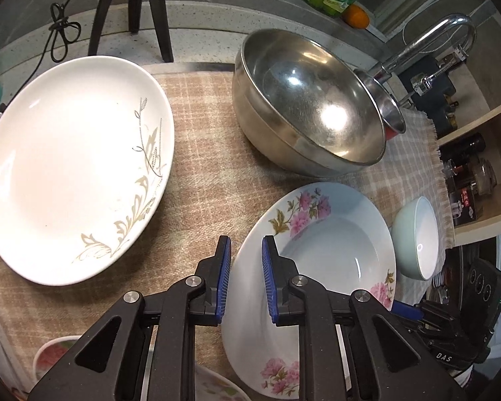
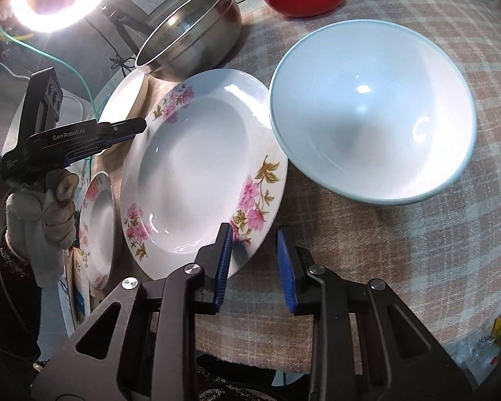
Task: Organize plates and bowls
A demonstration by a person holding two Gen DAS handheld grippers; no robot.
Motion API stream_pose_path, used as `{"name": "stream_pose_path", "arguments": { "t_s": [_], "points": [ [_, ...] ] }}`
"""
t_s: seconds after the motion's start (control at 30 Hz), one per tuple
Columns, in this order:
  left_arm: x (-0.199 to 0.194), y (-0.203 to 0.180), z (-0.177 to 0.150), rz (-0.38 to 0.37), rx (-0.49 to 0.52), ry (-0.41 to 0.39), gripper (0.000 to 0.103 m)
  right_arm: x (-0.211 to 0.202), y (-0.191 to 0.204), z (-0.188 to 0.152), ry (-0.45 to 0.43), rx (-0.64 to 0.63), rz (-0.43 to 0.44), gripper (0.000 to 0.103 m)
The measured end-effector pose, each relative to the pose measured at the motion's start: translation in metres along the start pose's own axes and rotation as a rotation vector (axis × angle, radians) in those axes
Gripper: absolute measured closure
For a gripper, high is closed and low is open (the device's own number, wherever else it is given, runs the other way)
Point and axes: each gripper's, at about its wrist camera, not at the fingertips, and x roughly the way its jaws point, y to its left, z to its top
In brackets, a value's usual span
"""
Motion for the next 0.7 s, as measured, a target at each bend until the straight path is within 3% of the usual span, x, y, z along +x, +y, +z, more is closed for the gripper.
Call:
{"name": "stream_pose_path", "arguments": {
  "t_s": [0.7],
  "points": [
    [-0.001,-0.012,-0.02,0.036,0.025,0.005,0.086,-0.002,0.006,-0.002,0.038,-0.061,-0.029,0.08]
  ]
}}
